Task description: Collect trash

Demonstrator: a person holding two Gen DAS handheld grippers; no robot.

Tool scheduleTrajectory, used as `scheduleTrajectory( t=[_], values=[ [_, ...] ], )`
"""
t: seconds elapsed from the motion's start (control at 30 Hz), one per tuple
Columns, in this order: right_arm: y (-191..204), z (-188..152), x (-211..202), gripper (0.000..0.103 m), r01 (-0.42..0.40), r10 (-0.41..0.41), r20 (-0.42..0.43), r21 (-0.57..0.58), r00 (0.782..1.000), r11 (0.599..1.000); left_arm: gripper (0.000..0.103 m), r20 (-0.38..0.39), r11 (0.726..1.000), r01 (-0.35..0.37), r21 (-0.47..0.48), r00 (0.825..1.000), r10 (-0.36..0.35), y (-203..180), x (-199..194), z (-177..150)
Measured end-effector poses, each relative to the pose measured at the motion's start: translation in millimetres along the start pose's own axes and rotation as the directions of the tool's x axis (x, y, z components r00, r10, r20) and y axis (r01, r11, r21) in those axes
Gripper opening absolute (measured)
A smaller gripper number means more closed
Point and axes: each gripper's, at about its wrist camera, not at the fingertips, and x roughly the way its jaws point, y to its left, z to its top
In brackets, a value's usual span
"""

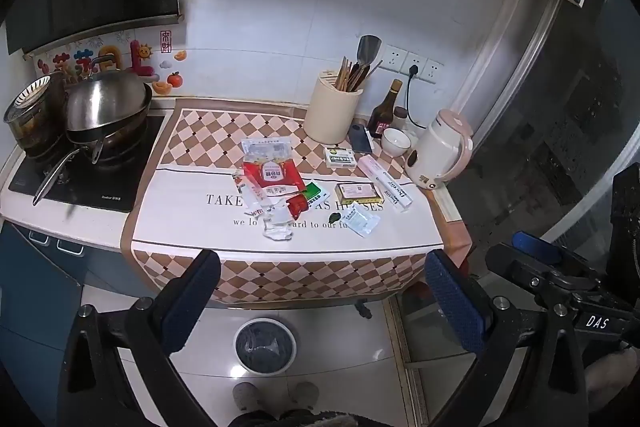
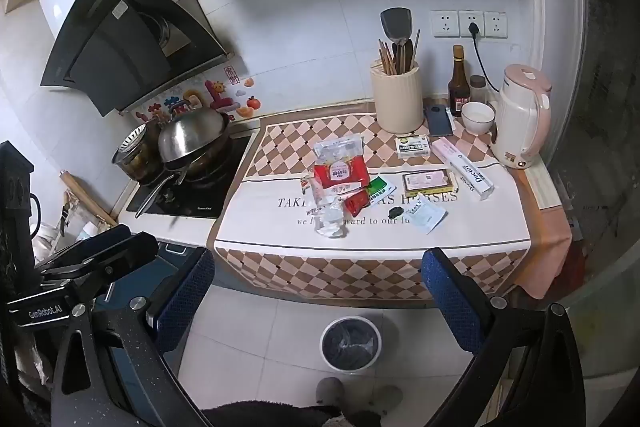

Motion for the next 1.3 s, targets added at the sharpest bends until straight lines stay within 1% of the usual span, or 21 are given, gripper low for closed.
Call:
scheduleTrajectory(
  t=[0.27, 0.5, 0.6, 0.83, 1.3],
  values=[
    [-4.0, 5.3, -0.3, 0.103, 0.0, 0.0, -0.01, -0.003, 1.0, 1.0, 0.103, -0.002, 1.0, 0.008, 0.008, 1.0, -0.008, -3.2, -1.6, -1.4],
    [-1.4, 0.8, -2.0, 0.103, -0.019, 0.019, -0.014, -0.001, 1.0, 1.0, 0.103, -0.013, 1.0, 0.026, -0.002, 1.0, -0.026, -3.7, 3.0, 8.4],
    [-0.3, 5.7, 1.4, 0.103, -0.025, 0.025, -0.022, -0.011, 0.999, 1.0, 0.103, -0.009, 0.999, 0.043, -0.002, 0.999, -0.043, -2.4, -0.9, 4.2],
    [-0.8, 5.7, 2.5, 0.103, -0.039, 0.039, -0.027, -0.008, 0.999, 0.999, 0.103, -0.015, 0.997, 0.072, -0.013, 0.997, -0.072, -0.2, -1.4, 2.9],
    [3.4, 3.2, 4.9, 0.103, -0.054, 0.054, -0.035, -0.014, 0.998, 0.998, 0.103, -0.008, 0.997, 0.079, -0.013, 0.997, -0.079, -5.1, -2.8, 4.6]
  ],
)
